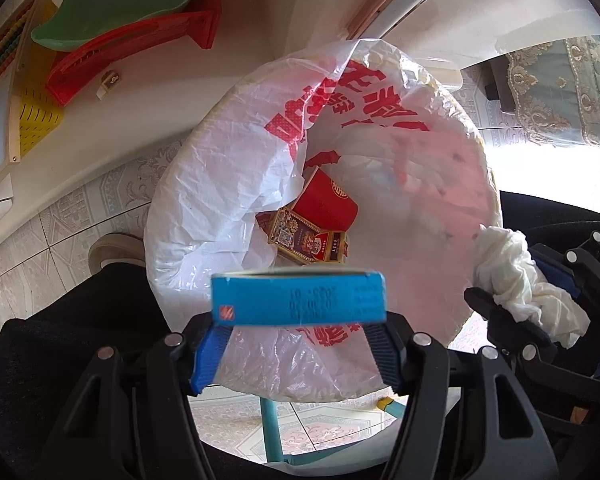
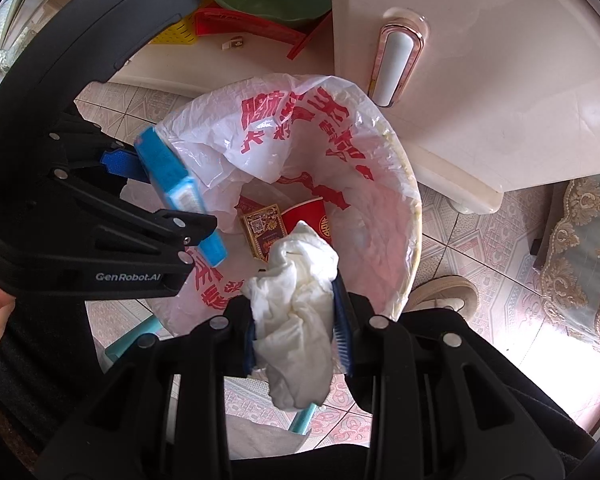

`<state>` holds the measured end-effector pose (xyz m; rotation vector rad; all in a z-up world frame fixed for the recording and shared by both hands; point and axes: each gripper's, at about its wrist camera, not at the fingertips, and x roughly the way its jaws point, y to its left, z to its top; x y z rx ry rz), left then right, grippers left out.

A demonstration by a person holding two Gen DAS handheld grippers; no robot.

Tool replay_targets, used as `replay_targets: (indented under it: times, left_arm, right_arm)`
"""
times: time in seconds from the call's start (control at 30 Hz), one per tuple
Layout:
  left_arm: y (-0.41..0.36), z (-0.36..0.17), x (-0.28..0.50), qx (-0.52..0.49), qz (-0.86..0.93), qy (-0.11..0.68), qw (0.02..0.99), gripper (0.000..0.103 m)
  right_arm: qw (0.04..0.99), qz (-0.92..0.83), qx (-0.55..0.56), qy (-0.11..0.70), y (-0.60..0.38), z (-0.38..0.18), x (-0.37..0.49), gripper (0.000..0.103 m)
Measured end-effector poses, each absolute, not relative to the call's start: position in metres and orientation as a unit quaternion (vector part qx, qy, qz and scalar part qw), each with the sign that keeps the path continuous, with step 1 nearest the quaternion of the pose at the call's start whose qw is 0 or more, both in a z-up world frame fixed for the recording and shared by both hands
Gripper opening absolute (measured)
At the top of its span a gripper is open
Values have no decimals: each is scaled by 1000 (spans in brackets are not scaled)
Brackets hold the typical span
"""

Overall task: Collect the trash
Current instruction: 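Open both tools to drop the medicine box and tissue into the bag, then raise both tools back over the table toward the red pack and snack wrapper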

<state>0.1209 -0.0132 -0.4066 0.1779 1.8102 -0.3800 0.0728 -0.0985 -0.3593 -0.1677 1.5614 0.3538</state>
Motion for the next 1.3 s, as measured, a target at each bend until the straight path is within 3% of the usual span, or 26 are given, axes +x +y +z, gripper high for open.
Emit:
replay_targets:
  times: [0.2,0.27,0.3,1.03,1.1,1.17,1.3]
  left_arm:
    - [-11,-405,124,78,-157,778,604,75]
    - [-10,-406,124,74,-156,780,602,78]
    - [-9,-406,124,73,-154,780,602,79]
    - [-22,-396,115,126,-159,761,616,81]
    - [-19,-389,112,122,-160,761,617,81]
    - [-15,-376,108,119,-164,757,622,81]
    - [-3,-327,99,116,-179,733,646,81]
  right_arm:
    - [697,154,-80,695,-98,-360,73,39]
    - [698,151,-80,695,-99,-361,73,53]
    - [700,151,-81,693,-99,-361,74,54]
    - [701,153,-65,693,-103,-352,75,57]
    - [706,155,-62,689,-105,-343,72,58]
    - [716,160,-62,677,-106,-326,67,67]
    - [738,178,-59,648,-110,-278,57,70]
